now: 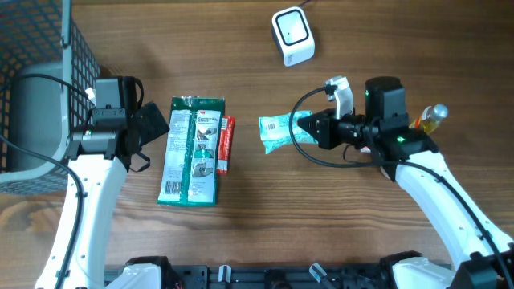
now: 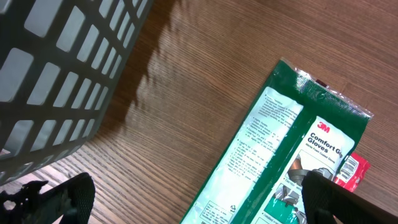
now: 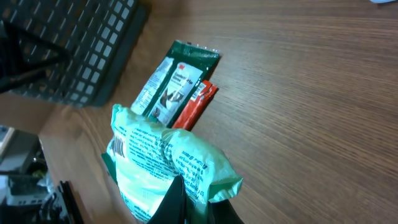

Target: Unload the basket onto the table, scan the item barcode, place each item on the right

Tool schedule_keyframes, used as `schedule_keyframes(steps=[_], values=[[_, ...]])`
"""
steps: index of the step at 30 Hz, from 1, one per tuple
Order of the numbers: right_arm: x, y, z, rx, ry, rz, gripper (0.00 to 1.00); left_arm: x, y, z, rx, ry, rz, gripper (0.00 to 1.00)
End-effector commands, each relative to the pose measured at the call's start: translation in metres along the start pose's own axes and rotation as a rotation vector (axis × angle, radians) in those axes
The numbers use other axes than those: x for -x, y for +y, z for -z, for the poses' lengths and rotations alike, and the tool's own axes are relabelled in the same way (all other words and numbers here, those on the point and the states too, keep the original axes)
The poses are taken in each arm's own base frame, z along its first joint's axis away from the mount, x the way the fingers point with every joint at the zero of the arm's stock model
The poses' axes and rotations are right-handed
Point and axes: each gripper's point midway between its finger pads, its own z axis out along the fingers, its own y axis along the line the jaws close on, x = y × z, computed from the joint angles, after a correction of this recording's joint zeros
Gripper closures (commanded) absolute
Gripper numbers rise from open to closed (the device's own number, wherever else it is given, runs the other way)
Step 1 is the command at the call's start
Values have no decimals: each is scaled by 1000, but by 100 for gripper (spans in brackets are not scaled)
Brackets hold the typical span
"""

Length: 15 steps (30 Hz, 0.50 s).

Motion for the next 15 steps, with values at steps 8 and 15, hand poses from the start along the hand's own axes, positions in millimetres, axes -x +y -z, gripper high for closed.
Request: schedule_keyframes(steps=[8,15], values=[[-6,5,5,16,25,80,96,5,2,1,9,-14,19,0],[-5,-8,5,-59,20,80,94,5,2,1,9,-14,19,0]])
